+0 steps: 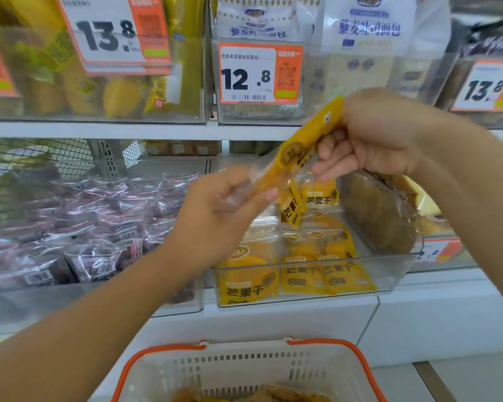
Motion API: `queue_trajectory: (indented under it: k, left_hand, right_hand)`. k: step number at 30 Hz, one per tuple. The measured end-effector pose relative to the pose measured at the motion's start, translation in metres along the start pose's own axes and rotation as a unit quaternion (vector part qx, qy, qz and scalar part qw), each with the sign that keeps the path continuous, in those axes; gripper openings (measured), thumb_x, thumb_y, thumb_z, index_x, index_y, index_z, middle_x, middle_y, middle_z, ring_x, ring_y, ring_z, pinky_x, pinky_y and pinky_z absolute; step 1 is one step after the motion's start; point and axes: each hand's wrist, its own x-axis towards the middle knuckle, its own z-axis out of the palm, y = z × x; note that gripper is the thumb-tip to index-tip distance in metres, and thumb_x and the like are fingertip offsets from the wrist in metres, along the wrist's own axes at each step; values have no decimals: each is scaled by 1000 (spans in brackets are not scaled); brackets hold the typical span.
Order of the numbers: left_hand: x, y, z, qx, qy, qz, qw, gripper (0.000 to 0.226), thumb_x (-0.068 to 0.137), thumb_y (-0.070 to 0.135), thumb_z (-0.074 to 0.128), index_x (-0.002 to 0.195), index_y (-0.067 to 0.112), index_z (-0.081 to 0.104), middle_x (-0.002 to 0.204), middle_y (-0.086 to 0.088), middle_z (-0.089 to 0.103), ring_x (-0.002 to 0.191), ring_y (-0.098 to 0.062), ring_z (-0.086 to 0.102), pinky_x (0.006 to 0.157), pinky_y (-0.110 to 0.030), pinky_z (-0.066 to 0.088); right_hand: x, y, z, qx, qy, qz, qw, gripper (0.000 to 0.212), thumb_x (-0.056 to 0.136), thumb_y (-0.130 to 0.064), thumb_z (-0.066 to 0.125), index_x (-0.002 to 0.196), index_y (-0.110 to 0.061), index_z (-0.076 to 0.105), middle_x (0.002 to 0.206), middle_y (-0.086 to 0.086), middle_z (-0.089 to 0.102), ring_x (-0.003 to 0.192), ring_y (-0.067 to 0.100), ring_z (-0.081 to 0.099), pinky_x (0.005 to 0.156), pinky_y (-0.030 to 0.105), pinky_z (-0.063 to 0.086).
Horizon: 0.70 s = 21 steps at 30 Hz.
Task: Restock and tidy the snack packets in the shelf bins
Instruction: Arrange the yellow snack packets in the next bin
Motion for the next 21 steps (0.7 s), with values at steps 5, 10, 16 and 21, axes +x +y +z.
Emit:
queue_trajectory:
  k: [5,10,16,21]
  left_hand:
    - [5,7,-27,-130,23,-130,983,23,73,31,73,86,12,71,70,-3,73,58,-15,68,66,-48,58]
    - [5,14,-45,-58,9,-59,997,17,72,21,76,88,16,75,63,6,72,51,-1,61,48,-13,48]
    - [3,7,-39,16,-28,-19,999,16,70,25,82,85,23,77,77,7,76,65,-6,68,62,-20,56]
    - [2,-9,-35,276,-130,83,949,34,74,52,77,88,21,77,73,3,69,64,-12,57,60,-30,48]
  right_hand:
    - [4,21,-20,-188,-131,57,972,36,100,-20,51,81,-3,75,59,18,65,52,26,69,55,34,62]
    - [13,37,-22,-186,-292,-33,938,37,89,0,63,122,-17,67,119,6,72,102,24,69,87,39,59]
    - [26,53,16,-284,-309,-96,902,17,88,-23,74,102,-13,76,89,3,76,73,16,65,75,35,53]
    - [27,67,40,-417,-225,-171,864,20,79,-41,82,80,-23,75,65,-9,69,57,5,61,56,20,45]
